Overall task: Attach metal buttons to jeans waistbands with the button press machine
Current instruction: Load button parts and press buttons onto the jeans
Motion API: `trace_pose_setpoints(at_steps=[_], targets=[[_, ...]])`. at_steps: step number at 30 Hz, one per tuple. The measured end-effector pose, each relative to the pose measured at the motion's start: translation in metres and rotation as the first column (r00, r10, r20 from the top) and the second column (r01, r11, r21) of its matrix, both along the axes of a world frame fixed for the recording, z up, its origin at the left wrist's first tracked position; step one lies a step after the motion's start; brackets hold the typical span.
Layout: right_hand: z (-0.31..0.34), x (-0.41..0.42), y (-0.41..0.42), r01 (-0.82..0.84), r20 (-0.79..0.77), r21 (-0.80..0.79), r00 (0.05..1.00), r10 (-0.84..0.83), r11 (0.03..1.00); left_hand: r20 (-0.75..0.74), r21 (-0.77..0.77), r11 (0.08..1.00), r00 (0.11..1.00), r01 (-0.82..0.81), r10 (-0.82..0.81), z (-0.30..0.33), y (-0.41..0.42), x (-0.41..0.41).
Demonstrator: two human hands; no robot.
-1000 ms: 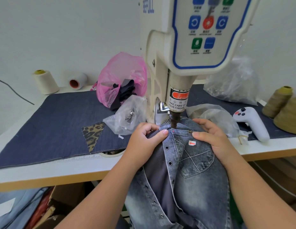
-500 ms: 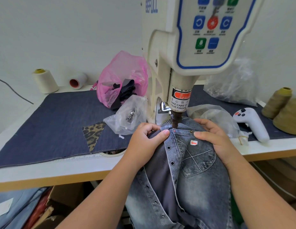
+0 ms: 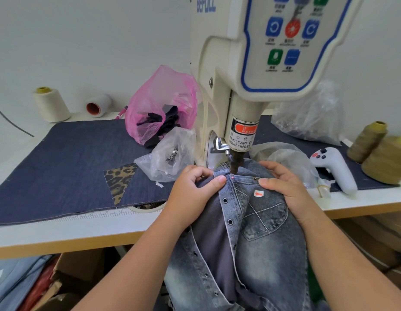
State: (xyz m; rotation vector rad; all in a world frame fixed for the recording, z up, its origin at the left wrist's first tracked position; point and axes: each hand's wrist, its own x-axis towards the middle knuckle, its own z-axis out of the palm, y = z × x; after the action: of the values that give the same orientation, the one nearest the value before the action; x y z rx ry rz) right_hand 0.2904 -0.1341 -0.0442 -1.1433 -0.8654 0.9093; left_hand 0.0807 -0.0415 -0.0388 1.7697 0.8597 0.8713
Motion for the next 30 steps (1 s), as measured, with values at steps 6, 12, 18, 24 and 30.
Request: trace_pose_setpoints(at_steps=[6, 12, 18, 24, 30], targets=[[-0.0016, 0.0016, -0.0005, -0.005, -0.006, -0.001, 1.0, 0.005, 1.0, -0.006, 0.016, 1.0, 1.0, 0.002, -0.002, 0.0006, 0.0002, -0.0006], [-0.0019, 0.0029, 0.0008, -0.005, -0.007, -0.003, 1.0, 0.005, 1.0, -0.006, 0.021, 1.0, 1.0, -0.003, 0.003, 0.0004, -0.0008, -0.0007], [-0.0006, 0.002, 0.0002, -0.009, 0.002, -0.005, 1.0, 0.009, 1.0, -0.011, 0.013, 1.0, 1.0, -0.012, 0.012, 0.0013, -0.001, 0.0004], [0.0014, 0.0007, -0.0007, -0.012, 0.005, -0.005, 1.0, 0.012, 1.0, -0.015, 0.007, 1.0, 1.0, -0.02, 0.02, 0.0032, -0.0018, -0.0007], [-0.0006, 0.0015, -0.0012, -0.007, 0.013, -0.003, 1.0, 0.007, 1.0, -0.024, 0.003, 1.0, 0.999, -0.026, 0.026, 0.0037, -0.0024, -0.0008]])
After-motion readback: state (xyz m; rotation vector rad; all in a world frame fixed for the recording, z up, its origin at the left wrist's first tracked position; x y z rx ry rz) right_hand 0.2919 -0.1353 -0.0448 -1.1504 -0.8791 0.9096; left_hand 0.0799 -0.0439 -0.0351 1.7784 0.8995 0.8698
